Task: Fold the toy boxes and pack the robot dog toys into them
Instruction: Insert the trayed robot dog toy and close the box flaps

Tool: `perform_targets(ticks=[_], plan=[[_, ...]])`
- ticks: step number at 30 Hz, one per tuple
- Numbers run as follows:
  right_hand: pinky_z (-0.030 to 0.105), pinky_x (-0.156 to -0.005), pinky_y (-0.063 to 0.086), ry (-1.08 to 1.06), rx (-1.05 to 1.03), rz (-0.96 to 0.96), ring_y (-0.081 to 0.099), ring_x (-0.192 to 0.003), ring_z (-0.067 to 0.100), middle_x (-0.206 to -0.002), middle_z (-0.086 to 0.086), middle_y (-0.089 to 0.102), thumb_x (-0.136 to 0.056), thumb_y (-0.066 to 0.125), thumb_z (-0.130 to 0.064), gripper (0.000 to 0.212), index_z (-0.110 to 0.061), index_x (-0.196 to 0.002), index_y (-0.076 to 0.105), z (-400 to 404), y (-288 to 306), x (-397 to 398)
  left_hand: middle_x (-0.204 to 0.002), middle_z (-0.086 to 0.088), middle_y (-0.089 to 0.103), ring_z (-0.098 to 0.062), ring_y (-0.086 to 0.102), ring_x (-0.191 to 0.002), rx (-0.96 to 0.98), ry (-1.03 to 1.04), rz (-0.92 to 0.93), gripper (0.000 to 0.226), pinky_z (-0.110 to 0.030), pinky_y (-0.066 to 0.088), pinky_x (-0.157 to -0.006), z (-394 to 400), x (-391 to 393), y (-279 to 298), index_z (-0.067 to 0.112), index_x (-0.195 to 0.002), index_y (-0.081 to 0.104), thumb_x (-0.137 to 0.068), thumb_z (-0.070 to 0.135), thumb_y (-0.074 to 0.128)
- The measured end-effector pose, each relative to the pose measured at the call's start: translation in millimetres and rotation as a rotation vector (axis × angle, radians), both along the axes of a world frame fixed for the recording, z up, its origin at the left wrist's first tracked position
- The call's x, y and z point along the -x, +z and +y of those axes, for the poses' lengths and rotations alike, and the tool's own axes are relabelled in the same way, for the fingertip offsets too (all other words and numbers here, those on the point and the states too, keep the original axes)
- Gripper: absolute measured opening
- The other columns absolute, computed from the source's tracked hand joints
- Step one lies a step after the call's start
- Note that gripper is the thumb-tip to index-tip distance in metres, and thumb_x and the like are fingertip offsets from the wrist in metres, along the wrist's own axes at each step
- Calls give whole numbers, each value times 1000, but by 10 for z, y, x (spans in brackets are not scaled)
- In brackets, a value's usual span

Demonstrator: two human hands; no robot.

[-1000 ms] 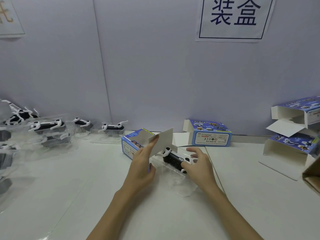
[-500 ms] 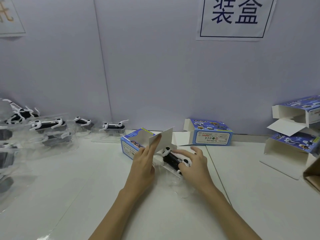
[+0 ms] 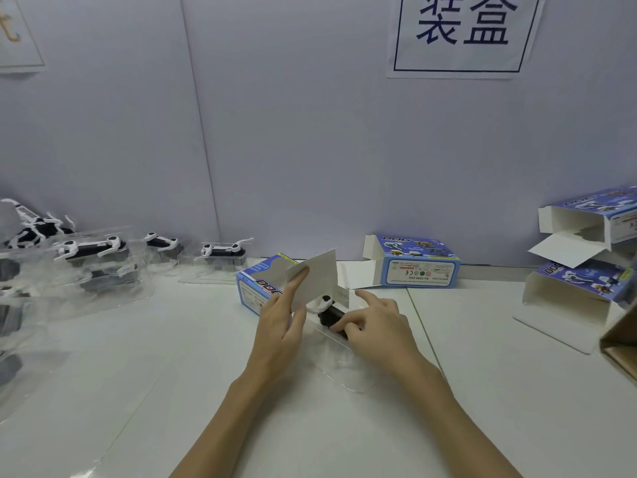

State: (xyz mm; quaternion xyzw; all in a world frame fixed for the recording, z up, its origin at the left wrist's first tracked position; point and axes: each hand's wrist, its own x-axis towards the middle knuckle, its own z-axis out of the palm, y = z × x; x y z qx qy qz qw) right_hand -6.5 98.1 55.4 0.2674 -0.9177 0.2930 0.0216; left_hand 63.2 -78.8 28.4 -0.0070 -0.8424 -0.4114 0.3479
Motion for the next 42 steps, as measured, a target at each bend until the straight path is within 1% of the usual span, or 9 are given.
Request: perform_targets(ticks=[6,13,20,24,27,31,33,38,42], plan=[[39,-115,32,-11,205,63,32,-143,19,-157,-3,45,-93,56,-14,37,-40,-98,81,-63,-71,-88,-122,15,64,-13,59,-108,-167,102,65,63,-48,53,-92,115,67,18,46,-137,53,-81,17,56],[30,-111,40,-62,846,-49,49,-129,13,-130,-5,54,-108,50,-15,19,-25,-124,54,-217,-153,-61,-151,29,41,-9,39,-132,253,-67,-41,99,-21,23,-113,105,-109,-27,45,-162,21,-80,79,65],[36,-103,52,35,902,-581,67,-120,23,-125,5,73,-96,63,-15,41,-28,-134,59,17,-136,135,-148,18,52,-9,50,-132,102,-12,115,66,-35,45,-110,137,-89,89,38,-153,42,-98,10,64],[22,-85,58,214,642,-340,74,-99,7,-120,-13,72,-95,75,-20,48,-38,-135,54,7,-177,34,-137,27,61,-5,60,-122,-143,-7,198,71,-11,46,-96,109,-155,165,51,-147,50,-98,1,66],[19,-66,59,102,772,-144,76,-74,12,-93,-13,74,-96,74,-22,32,-45,-113,59,-58,-143,-42,-148,23,55,-9,59,-130,-215,-109,199,67,-17,49,-100,81,-197,209,49,-152,43,-99,18,69],[11,-55,43,-52,811,115,67,-55,8,-62,-9,67,-97,73,-27,16,-39,-95,63,28,30,-41,-162,10,36,-20,39,-148,78,-192,221,105,-21,34,-116,78,-229,184,35,-164,19,-83,50,84],[14,-57,42,-85,845,210,65,-57,11,-59,-4,63,-98,71,-32,18,-41,-86,61,116,99,-35,-160,6,37,-22,38,-148,211,-135,318,102,-30,35,-119,108,-188,182,41,-160,22,-82,40,88],[20,-90,51,53,824,372,64,-111,13,-116,-6,65,-105,50,-42,31,-23,-123,67,174,185,-153,-148,8,50,-26,59,-132,-336,-192,334,80,-49,60,-93,147,-220,319,46,-143,36,-81,49,86],[18,-103,50,286,848,281,40,-148,11,-159,-14,41,-106,55,-36,58,-32,-160,36,63,171,-254,-144,9,61,-29,69,-120,-528,-351,239,76,-49,63,-87,148,-295,409,43,-152,37,-89,39,81]])
